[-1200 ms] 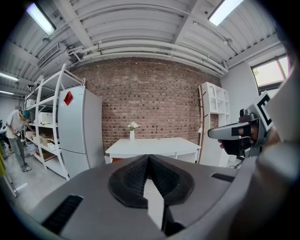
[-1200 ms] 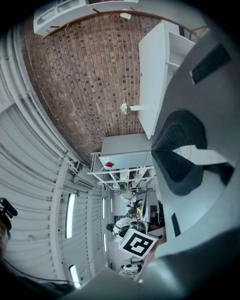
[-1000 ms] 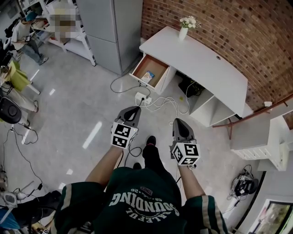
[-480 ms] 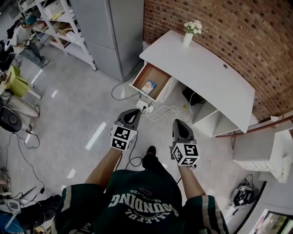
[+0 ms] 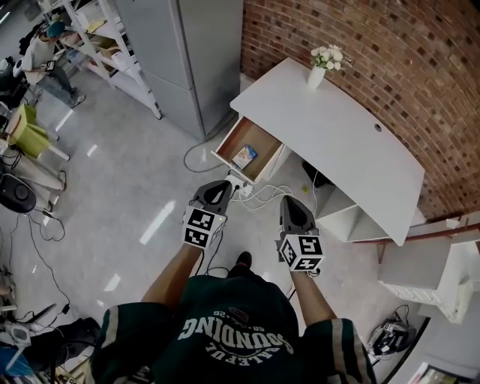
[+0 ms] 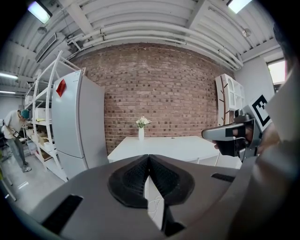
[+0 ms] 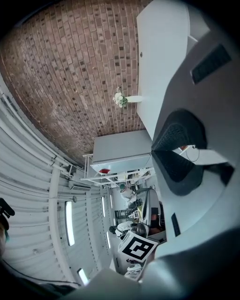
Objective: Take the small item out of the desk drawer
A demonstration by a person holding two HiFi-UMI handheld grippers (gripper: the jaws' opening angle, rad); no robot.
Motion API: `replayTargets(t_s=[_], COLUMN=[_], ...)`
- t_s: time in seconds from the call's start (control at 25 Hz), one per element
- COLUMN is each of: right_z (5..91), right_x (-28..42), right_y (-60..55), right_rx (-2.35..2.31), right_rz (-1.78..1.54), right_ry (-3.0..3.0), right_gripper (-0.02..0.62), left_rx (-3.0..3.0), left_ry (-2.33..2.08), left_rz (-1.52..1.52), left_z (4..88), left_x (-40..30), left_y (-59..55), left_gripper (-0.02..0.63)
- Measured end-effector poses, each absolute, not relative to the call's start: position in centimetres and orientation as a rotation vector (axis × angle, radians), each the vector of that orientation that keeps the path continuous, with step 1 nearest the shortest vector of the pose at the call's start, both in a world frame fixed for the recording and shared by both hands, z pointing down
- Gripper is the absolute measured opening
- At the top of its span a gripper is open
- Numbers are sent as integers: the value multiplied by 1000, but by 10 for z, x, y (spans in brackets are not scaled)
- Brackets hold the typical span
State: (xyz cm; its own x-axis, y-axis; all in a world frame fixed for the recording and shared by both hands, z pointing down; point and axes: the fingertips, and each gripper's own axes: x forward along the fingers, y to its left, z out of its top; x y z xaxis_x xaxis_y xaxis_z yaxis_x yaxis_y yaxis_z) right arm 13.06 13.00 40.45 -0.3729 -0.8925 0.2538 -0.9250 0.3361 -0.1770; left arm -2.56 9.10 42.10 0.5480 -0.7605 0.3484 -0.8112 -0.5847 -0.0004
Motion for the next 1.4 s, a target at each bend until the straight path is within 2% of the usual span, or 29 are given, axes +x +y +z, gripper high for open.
replayTargets(t_s=[0.8,1.08,1.4], right_z=[410,415,421], right_x=[114,111,71], right_y=[57,16,-45], right_rx=[1616,1719,1817], right_rz=[465,444,467], right_ry=[-2522,-2428,-2327], right_gripper=[24,25,25], left_rx=[2593,2630,2706], left_ry=[-1433,-1358,-1199], left_rz=[494,480,485], left_z=[410,415,430], left_x=[-40,-48,-72], left_y=[18,-31,-107], left_gripper=[17,17,17])
